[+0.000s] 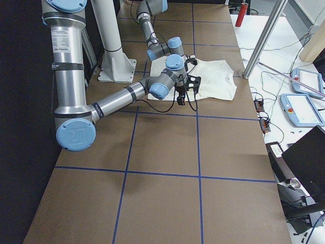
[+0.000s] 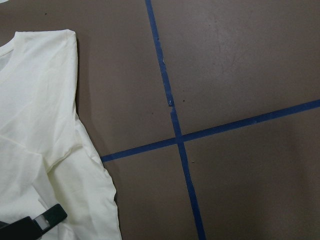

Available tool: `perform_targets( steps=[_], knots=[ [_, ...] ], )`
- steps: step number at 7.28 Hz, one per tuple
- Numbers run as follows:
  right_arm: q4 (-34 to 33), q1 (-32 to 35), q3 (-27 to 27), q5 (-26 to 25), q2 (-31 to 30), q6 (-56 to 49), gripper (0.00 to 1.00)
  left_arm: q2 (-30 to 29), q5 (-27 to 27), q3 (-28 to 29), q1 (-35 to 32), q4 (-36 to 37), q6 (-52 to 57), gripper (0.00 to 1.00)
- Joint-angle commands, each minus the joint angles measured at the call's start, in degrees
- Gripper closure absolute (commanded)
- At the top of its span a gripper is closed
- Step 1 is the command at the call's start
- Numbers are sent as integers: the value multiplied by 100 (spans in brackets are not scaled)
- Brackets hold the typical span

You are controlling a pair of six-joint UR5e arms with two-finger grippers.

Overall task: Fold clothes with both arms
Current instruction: 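Grasp the other sleeve with the left gripper and fold it across the shirt, then release the sleeve and move both grippers to the hem corners nearest the robot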

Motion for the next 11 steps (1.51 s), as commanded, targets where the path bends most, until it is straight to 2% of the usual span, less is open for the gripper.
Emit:
perform_targets(
  steps=[1,2,3,4,5,6,7,8,9,11],
  knots=[
    [2,-25,21,-1,3,66,0,-56,33,46,0,-80,-618,24],
    [2,-217,47,-1,3,101,0,14,7,-225,-17,-36,-612,5],
    [2,-471,125,-10,-14,345,0,284,-28,-654,-35,8,-621,4],
    [2,-813,283,-79,-32,931,0,678,-202,-1406,-87,461,-577,4],
    [2,-1112,371,-98,-41,1267,0,1317,-700,-2232,-357,726,-490,6],
    [2,-1524,459,-420,-154,1497,0,1968,-905,-2927,-578,746,25,6],
    [2,-2233,582,-1215,-198,1934,0,2592,-925,-3543,-684,790,386,8],
    [2,-2727,644,-1623,-207,2478,1,3181,-1177,-4211,-807,886,703,8],
    [2,-3167,645,-1784,-373,2684,3,3770,-1467,-4861,-913,913,880,14],
    [-68,-4274,636,-3133,-559,3271,12,4074,-1680,-5017,-949,914,935,17]
  ],
)
